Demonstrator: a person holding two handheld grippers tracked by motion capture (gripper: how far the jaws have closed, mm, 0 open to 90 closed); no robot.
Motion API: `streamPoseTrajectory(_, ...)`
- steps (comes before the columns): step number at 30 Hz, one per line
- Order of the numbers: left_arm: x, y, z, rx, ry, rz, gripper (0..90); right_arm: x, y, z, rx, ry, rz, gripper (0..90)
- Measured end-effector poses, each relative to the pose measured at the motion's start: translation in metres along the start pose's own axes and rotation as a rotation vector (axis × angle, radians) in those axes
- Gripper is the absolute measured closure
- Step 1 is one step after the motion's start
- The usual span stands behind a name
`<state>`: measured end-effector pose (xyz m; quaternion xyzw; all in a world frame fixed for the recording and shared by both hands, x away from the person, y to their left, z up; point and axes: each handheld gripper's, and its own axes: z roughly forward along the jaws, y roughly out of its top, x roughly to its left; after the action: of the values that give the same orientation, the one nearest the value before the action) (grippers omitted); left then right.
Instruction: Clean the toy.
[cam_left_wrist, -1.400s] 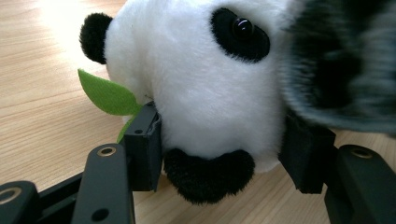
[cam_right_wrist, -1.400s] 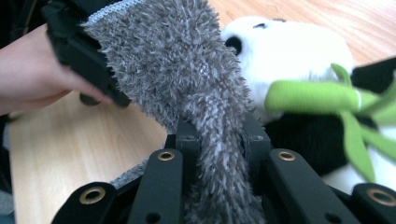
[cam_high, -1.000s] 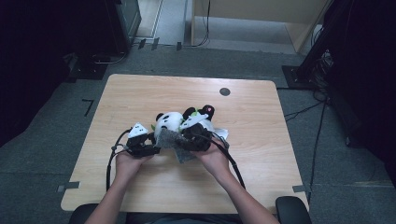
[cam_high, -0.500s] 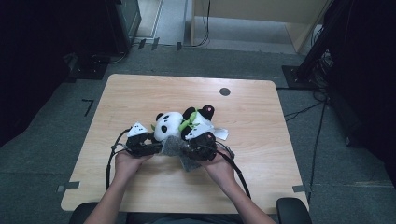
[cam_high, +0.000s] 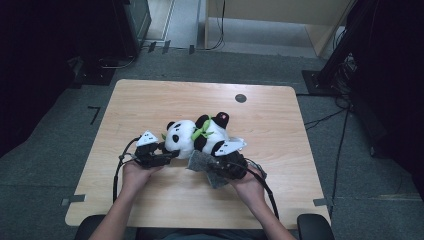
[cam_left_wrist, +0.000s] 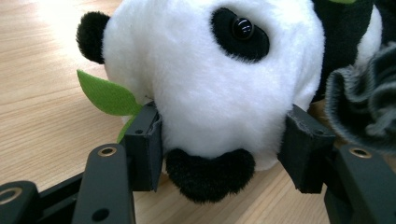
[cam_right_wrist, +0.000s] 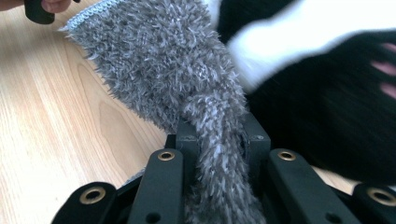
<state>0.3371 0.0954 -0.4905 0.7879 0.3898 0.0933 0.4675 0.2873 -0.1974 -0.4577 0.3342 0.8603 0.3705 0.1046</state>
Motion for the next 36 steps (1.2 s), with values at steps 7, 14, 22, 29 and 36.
streamPoseTrajectory(7, -0.001, 0.0, 0.0, 0.005, 0.01, 0.013, 39.5, -0.014, -0.011, -0.016, 0.016, 0.001, 0.019, 75.3)
streamPoseTrajectory(14, -0.002, 0.0, 0.0, 0.007, 0.015, 0.018, 39.5, -0.035, -0.023, -0.033, 0.027, 0.006, 0.058, 75.3)
streamPoseTrajectory(22, -0.002, 0.0, 0.0, 0.006, 0.016, 0.021, 39.6, -0.055, -0.034, -0.047, 0.046, -0.036, 0.066, 75.2)
streamPoseTrajectory(29, -0.003, 0.0, 0.0, 0.008, 0.018, 0.024, 39.5, -0.075, -0.036, -0.049, 0.044, -0.057, 0.107, 75.2)
streamPoseTrajectory(36, -0.002, 0.0, 0.0, 0.004, 0.015, 0.022, 39.5, -0.095, -0.03, -0.046, 0.027, -0.087, 0.137, 75.3)
